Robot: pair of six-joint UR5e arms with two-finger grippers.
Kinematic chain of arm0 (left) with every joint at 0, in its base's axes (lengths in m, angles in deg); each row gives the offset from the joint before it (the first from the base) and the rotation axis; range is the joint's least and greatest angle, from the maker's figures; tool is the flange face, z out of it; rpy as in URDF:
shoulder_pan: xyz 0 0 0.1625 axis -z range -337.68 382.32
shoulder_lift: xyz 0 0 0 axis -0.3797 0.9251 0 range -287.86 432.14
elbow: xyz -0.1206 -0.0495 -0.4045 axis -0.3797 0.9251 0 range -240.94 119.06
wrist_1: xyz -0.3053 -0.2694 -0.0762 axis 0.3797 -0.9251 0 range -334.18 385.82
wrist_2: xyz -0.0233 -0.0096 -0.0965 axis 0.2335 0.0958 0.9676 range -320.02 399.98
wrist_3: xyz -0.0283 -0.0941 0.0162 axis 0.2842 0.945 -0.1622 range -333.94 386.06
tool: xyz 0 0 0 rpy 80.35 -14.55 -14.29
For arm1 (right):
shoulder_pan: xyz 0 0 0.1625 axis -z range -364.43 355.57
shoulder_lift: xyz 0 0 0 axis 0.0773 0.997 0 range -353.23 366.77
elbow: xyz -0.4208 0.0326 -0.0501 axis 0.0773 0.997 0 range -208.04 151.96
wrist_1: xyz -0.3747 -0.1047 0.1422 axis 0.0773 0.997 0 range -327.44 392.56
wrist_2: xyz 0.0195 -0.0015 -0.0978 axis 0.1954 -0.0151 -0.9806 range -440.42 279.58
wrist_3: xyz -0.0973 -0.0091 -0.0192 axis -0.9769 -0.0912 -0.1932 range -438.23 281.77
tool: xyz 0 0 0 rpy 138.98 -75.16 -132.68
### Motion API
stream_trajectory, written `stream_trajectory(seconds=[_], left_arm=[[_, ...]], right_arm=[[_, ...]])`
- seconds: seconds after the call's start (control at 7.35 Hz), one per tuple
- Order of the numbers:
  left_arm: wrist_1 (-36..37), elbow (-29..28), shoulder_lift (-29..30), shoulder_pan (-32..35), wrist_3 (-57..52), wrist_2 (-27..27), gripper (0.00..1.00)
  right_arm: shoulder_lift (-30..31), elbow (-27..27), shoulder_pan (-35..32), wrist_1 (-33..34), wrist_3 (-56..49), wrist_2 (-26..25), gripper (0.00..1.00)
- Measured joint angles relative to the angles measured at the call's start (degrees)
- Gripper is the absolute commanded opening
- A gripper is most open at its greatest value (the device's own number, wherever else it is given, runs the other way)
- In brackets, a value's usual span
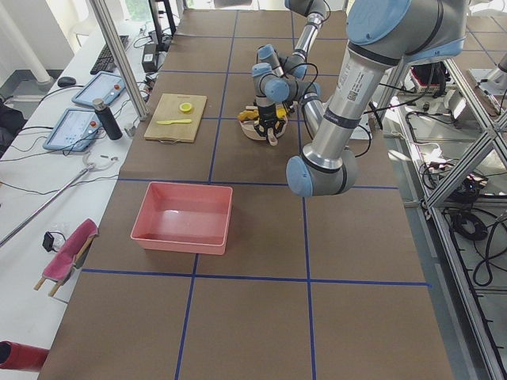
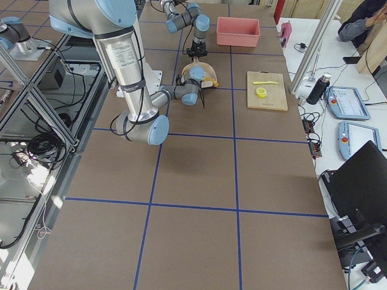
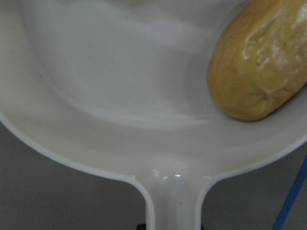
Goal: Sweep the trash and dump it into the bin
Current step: 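Sweep the corn cob toward the dustpan with the right gripper's brush, then lift the brush back and sweep the ginger toward the dustpan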
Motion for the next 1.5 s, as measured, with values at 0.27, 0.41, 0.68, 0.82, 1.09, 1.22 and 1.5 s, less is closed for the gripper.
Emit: stream_trajectory(seconds=[0.27,0.41,0.68,0.82,1.09,1.22,1.5], left_arm=[[-0.2,0.0,0.0,0.0,0.0,0.0,0.0],[-0.4,0.1,0.0,0.0,0.0,0.0,0.0],[-0.8,0.2,0.0,0.0,0.0,0.0,0.0],[-1.0,0.3,0.0,0.0,0.0,0.0,0.0],[-1.2,0.3,0.0,0.0,0.0,0.0,0.0],[-1.2,0.3,0.0,0.0,0.0,0.0,0.0],[-1.4,0.1,0.0,0.0,0.0,0.0,0.0]], right_arm=[[-1.7,0.0,2.4,0.9,1.8,-2.2,0.0],[-2.8,0.0,2.8,2.1,2.1,-2.6,0.0],[-3.8,-0.1,2.8,3.6,2.3,-2.5,0.0],[-3.6,-0.4,2.4,3.8,2.3,-2.2,0.0],[-3.3,-1.7,0.8,5.7,2.3,-0.8,0.0],[-3.1,-3.3,-0.4,8.1,2.3,0.1,0.0],[-1.4,-6.7,-3.9,11.2,2.2,2.4,0.0]])
